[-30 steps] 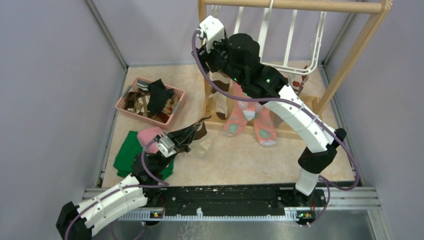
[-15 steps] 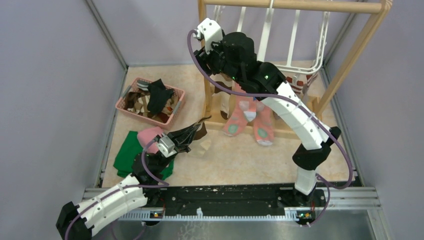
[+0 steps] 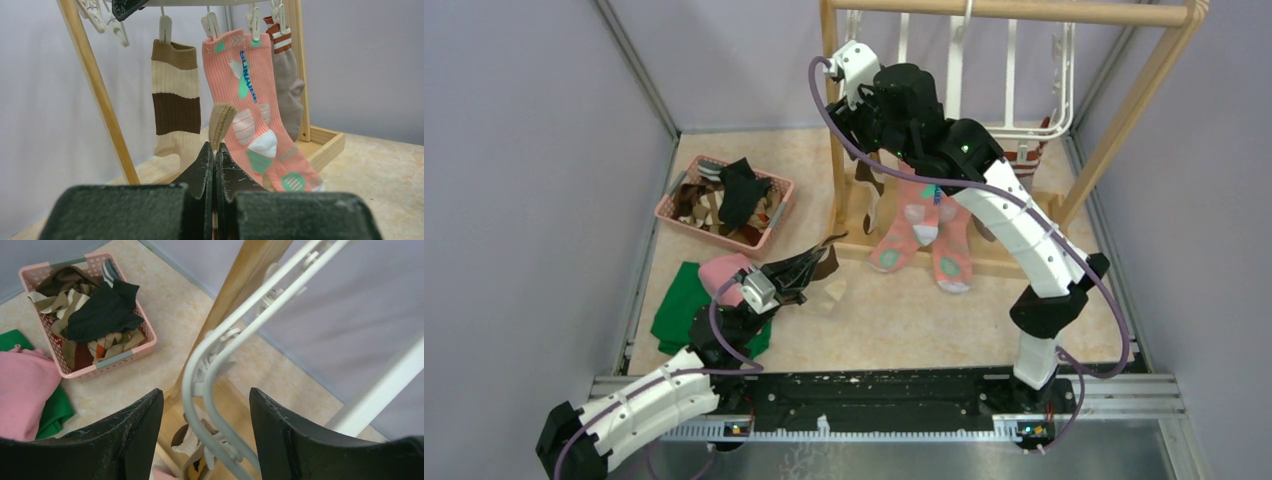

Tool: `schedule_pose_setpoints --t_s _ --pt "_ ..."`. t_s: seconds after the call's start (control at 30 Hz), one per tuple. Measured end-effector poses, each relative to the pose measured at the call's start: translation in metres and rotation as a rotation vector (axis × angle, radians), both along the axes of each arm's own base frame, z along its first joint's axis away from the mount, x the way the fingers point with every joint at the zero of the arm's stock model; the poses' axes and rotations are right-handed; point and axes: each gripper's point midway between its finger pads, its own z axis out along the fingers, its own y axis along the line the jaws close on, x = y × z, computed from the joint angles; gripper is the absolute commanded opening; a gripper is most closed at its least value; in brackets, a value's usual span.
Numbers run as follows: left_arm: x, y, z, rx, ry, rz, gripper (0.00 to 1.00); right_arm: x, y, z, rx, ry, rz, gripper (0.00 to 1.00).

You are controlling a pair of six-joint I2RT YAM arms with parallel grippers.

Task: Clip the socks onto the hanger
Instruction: Adjust the hanger on the clothesline.

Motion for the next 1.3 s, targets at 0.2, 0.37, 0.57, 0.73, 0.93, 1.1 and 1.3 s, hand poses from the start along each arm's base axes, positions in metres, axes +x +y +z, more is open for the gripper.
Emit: schedule_pose_setpoints --t_s 0.2,0.37,0.57,0.73,0.93,1.1,1.3 --pt "0.001 -0.002 -0.003 0.010 0.007 -0.003 0.00 0.000 -0.024 -0.007 -0.009 0.032 -0.052 0.63" --pt "0.002 -0.006 -0.007 0.024 0.014 -0.012 0.00 -0.014 -0.049 -0.008 -0.002 0.051 -0.083 0.64" --pt "0.002 -0.010 -0.007 0.032 0.015 -0.027 0.00 -0.037 -0.082 -0.004 0.016 0.048 -0.102 0.65" --pt "0.002 -0.015 -0.005 0.038 0.015 -0.043 0.00 -0.049 -0.118 0.004 0.046 0.034 -0.157 0.65" --pt "0.002 -0.021 -0.004 0.050 0.014 -0.067 0.00 -0.053 -0.151 0.009 0.077 0.022 -0.233 0.71" --pt "0.002 -0.024 -0.003 0.054 0.012 -0.078 0.00 -0.058 -0.157 0.011 0.100 0.018 -0.235 0.82" --pt "0.001 -0.026 -0.004 0.060 0.011 -0.089 0.00 -0.062 -0.159 0.017 0.126 0.008 -0.212 0.82"
